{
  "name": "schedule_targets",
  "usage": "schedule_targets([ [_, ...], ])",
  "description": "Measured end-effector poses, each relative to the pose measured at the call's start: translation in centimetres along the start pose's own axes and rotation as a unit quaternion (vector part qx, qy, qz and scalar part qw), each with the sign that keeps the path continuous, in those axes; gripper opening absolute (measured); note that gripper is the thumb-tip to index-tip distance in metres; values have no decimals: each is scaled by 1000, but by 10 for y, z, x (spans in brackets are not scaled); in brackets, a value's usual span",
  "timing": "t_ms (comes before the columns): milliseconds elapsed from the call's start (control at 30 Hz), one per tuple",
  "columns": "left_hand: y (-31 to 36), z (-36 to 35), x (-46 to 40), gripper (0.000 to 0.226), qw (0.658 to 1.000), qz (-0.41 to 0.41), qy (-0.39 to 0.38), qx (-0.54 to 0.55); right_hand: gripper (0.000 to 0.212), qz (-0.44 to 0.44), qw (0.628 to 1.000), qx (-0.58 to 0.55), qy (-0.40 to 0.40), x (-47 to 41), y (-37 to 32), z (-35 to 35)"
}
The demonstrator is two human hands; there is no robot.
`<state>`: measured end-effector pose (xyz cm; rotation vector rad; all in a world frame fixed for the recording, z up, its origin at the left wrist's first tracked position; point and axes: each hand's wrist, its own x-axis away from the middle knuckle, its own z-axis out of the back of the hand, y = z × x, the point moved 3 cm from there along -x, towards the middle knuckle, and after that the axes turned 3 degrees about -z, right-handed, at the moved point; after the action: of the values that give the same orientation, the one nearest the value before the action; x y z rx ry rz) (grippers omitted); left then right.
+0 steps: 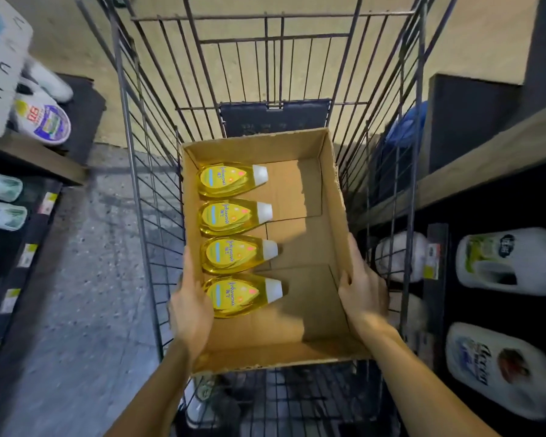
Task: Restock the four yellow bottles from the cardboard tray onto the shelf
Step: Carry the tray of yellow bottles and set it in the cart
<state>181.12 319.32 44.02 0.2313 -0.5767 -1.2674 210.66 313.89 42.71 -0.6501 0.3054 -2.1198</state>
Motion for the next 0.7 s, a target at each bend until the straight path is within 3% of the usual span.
schedule_targets([
  [133, -11, -25, -6, 89, 1000, 10, -6, -2, 97, 10, 1000, 9, 16, -1, 10, -23],
  [333, -41, -67, -2, 97, 999, 10, -46, -17, 102, -17, 999, 9, -38, 3, 36, -64],
  [533, -57, -88, 7, 90, 999, 29, -39, -15, 84, -37, 998, 50, -27, -4, 47, -81],
  [700, -58, -97, 5, 95, 997, 24, -64, 24, 87, -21, 998, 59, -4, -10, 55, -92],
])
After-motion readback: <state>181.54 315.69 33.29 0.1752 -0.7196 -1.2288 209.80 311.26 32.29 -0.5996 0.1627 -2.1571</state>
